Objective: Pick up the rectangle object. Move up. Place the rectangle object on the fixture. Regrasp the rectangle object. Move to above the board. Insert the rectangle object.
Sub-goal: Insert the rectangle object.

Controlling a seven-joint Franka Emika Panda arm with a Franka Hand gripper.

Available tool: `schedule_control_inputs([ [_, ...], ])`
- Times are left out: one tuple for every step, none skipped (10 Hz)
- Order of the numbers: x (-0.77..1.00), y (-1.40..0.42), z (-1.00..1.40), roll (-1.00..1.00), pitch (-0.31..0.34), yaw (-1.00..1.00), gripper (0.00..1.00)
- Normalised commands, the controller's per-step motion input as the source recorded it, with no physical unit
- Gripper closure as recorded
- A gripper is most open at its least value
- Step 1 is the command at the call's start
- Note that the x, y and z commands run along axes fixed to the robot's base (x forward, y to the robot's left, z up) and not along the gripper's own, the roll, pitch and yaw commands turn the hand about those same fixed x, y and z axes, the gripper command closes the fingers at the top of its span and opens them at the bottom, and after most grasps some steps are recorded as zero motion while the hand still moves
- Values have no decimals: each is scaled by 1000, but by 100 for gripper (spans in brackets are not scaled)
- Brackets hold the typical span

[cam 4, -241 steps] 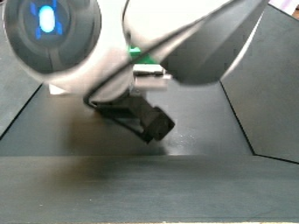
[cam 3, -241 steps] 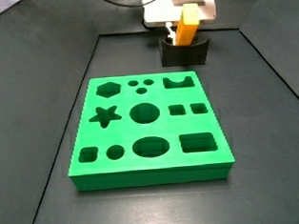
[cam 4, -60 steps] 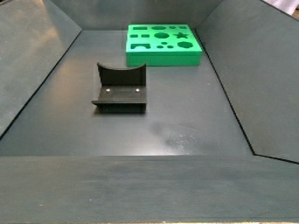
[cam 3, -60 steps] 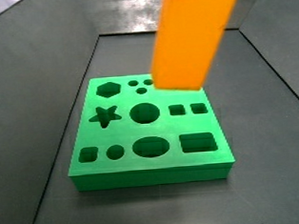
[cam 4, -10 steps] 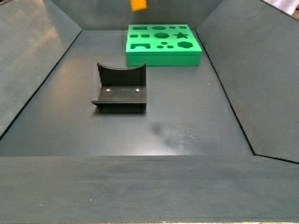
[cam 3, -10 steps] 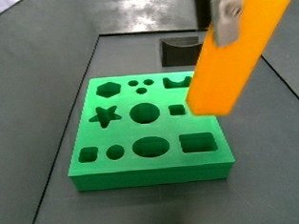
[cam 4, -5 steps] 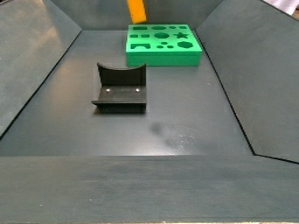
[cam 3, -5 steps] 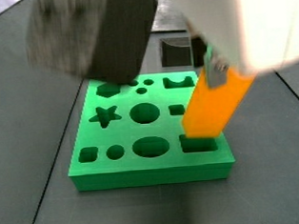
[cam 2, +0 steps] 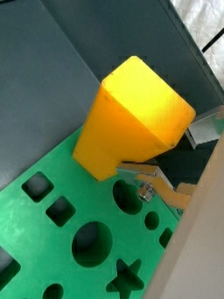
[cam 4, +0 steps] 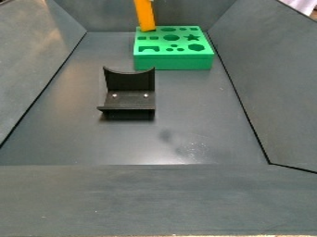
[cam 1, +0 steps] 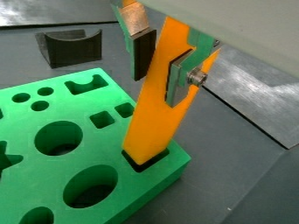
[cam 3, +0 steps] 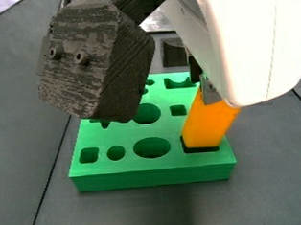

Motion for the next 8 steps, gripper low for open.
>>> schedule_control_inputs([
  [0,-114,-200,0,-141,-91,100],
  [0,-49,-229,11,-146,-100,100],
  [-49,-3,-237,7,-133,-103,100],
  [-23,-11,-249,0,-140,-111,100],
  [0,-31,-343,0,-260,-143,100],
  [40,-117,-91,34,-500,-300,100],
  [109,0,46,0,-500,-294,100],
  [80,0,51,-4,-500,-269,100],
])
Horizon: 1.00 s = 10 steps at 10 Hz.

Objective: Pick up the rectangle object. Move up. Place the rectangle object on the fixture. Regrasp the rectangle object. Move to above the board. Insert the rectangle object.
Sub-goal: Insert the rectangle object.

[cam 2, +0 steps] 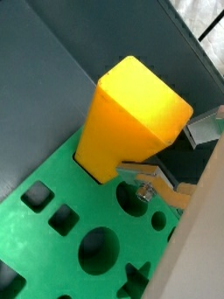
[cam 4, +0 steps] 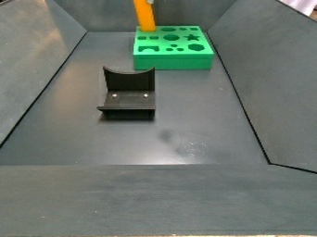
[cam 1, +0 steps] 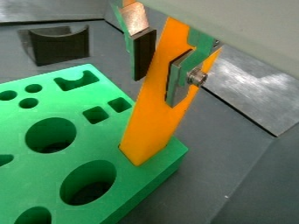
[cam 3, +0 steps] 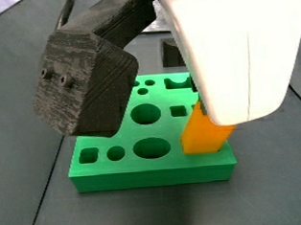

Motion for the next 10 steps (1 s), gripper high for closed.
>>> schedule_control_inputs([
  [49,0,103,0,-500,-209,100],
  [0,0,146,0,-500,-131,100],
  [-189,63,100,53,-500,-131,100],
  [-486,109,0,69,-447,-91,100],
  [-349,63,0,0,-327,-49,100],
  [-134,0,0,0,-179,-14,100],
  [-111,0,-131,0,-206,-23,100],
  [0,0,-126,21,-149,0,100],
  [160,83,-209,17,-143,391,100],
  [103,149,-214,0,-161,614,100],
])
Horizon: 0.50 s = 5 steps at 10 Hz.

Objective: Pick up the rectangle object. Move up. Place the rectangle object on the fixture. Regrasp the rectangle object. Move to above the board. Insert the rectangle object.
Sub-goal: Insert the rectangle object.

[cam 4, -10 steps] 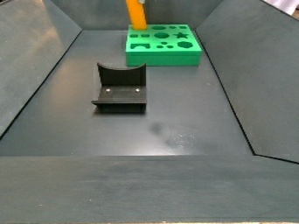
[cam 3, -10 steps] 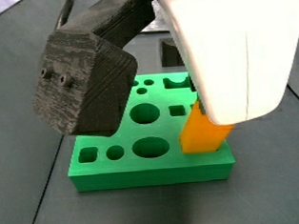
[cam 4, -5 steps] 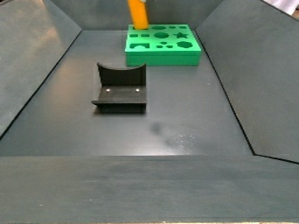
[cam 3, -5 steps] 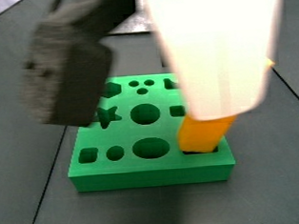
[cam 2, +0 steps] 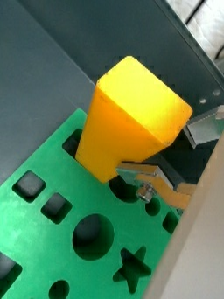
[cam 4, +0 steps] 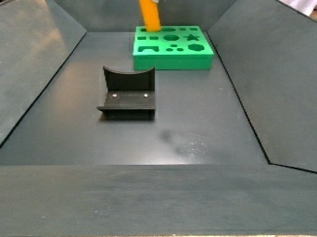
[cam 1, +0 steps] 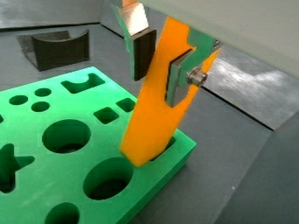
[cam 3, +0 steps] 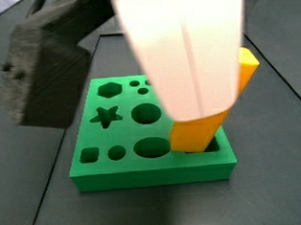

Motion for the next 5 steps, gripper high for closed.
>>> schedule_control_inputs([
  [49,0,-151,0,-126,534,100],
  [134,-20,-117,3,-54,389,100],
  [174,-109,-63,37,0,163,100],
  [211,-149,-26,50,0,0,100],
  [389,-217,-3,110,0,0,100],
])
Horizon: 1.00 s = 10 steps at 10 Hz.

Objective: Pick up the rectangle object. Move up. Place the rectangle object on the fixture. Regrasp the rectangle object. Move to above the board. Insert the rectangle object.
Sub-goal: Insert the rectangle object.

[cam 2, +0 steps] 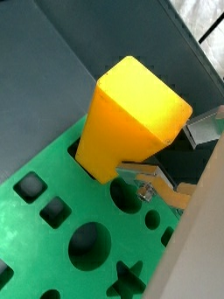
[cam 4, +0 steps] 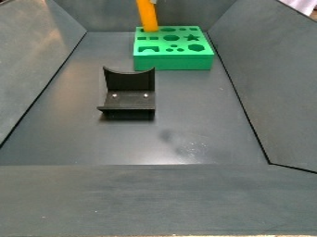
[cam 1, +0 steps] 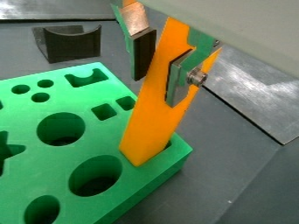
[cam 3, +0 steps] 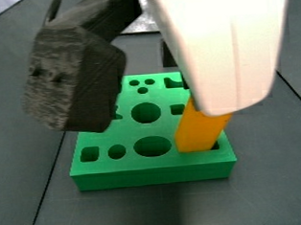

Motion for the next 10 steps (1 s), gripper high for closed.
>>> schedule_control_inputs([
  [351,-203,0,117,-3,0,100],
  [57,-57,-29,54,-1,0,100],
  [37,-86,-51,4,-71,0,100],
  [43,-111,-54,36,-170,-40,100],
  [-80,-60,-217,54,-430,-94,100],
  [-134,-49,-17,6,-500,-123,100],
  [-103,-3,137,0,-500,-140,100],
  [-86,-3,146,0,-500,-140,100],
  [-83,-6,143,0,-500,-143,100],
  [-80,0,143,0,-500,-143,100],
])
